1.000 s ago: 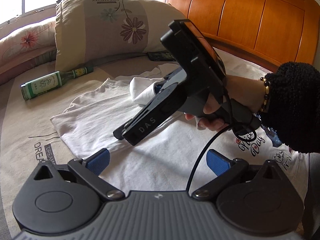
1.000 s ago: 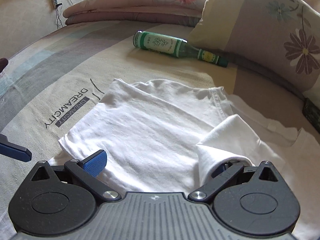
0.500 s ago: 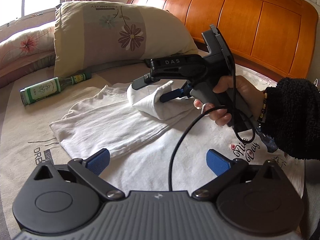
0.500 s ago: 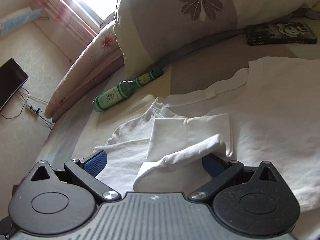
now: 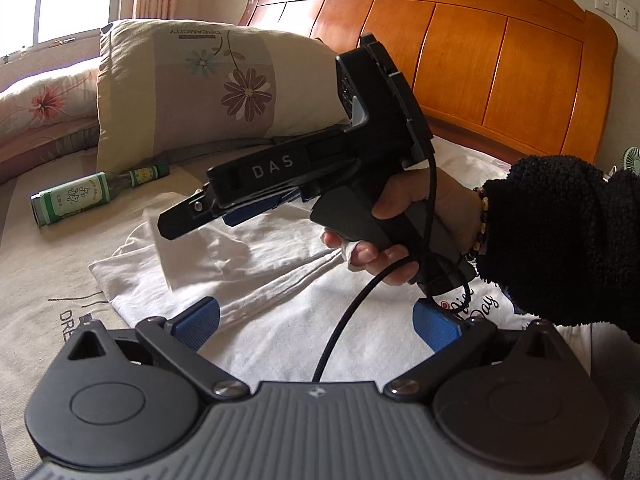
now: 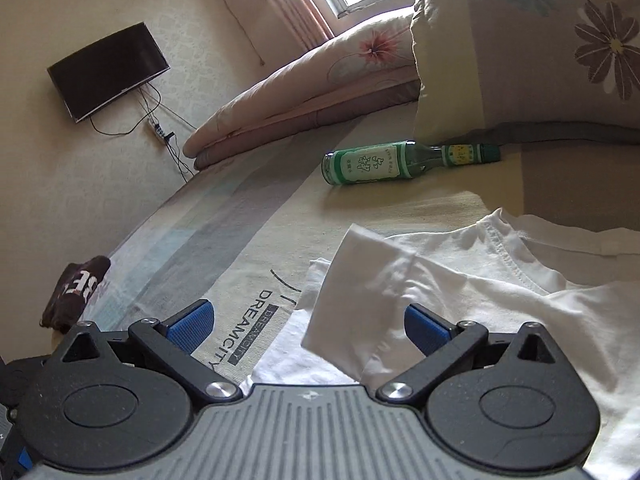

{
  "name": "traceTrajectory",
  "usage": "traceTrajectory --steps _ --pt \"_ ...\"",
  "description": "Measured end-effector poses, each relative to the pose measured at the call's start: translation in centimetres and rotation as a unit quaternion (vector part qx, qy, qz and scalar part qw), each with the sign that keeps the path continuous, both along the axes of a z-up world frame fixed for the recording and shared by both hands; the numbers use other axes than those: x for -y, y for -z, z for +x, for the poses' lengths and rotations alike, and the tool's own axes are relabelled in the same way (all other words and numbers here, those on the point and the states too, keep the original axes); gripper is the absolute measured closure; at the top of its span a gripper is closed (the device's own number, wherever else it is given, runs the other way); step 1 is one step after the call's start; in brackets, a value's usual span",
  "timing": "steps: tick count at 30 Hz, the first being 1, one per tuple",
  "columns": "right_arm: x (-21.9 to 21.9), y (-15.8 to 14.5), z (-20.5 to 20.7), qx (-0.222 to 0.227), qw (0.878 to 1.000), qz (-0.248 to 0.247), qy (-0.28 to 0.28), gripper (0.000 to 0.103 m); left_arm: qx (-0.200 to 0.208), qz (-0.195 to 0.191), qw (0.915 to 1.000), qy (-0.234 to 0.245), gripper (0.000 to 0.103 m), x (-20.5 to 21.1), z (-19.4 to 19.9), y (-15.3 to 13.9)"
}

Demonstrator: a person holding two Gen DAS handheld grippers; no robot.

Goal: Fold clothes
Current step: 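Lay the sleeve across the shirt front and open the right gripper, then withdraw the open right gripper from the folded shirt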

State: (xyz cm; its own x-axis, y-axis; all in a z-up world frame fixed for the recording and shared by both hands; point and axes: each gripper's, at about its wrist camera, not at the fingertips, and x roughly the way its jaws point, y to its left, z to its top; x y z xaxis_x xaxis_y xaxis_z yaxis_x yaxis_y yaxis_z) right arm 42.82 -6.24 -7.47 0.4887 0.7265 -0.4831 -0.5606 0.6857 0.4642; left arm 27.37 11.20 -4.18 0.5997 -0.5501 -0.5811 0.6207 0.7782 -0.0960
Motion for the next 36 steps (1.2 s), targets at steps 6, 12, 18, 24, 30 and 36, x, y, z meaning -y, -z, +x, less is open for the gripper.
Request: traceTrajectory --steps 6,12,18,24,30,36 --pt "2.0 0.9 0.7 -0.032 0.998 0.009 0.059 0.0 0.003 -0.006 1.0 -0.004 0.001 -0.3 0.0 -0.2" --pt "0.4 1.4 -0.3 0.018 0.99 -0.129 0.046 0.044 0.015 -0.029 0.9991 -0.029 0.001 -2.3 -0.1 -1.0" --pt "-2.5 2.6 -0.9 0.046 0.981 -0.187 0.009 0.076 0.018 -0.06 0.9965 -0.056 0.001 -4.1 0.1 -1.6" --pt "-3.3 2.6 -2.7 0.03 0.982 -0.184 -0.028 0.073 0.014 -0.057 0.9966 -0.058 0.001 -4.0 0.2 -1.4" --pt "5.8 0.7 -6.1 0.036 0.972 -0.217 0.077 0.06 0.009 -0.058 0.9961 -0.066 0.001 -3.2 0.8 -1.3" --pt "20.8 1.2 -11.4 0.039 0.912 -0.326 0.245 0.043 -0.009 -0.061 0.9956 -0.071 0.001 -0.5 2.3 -1.0"
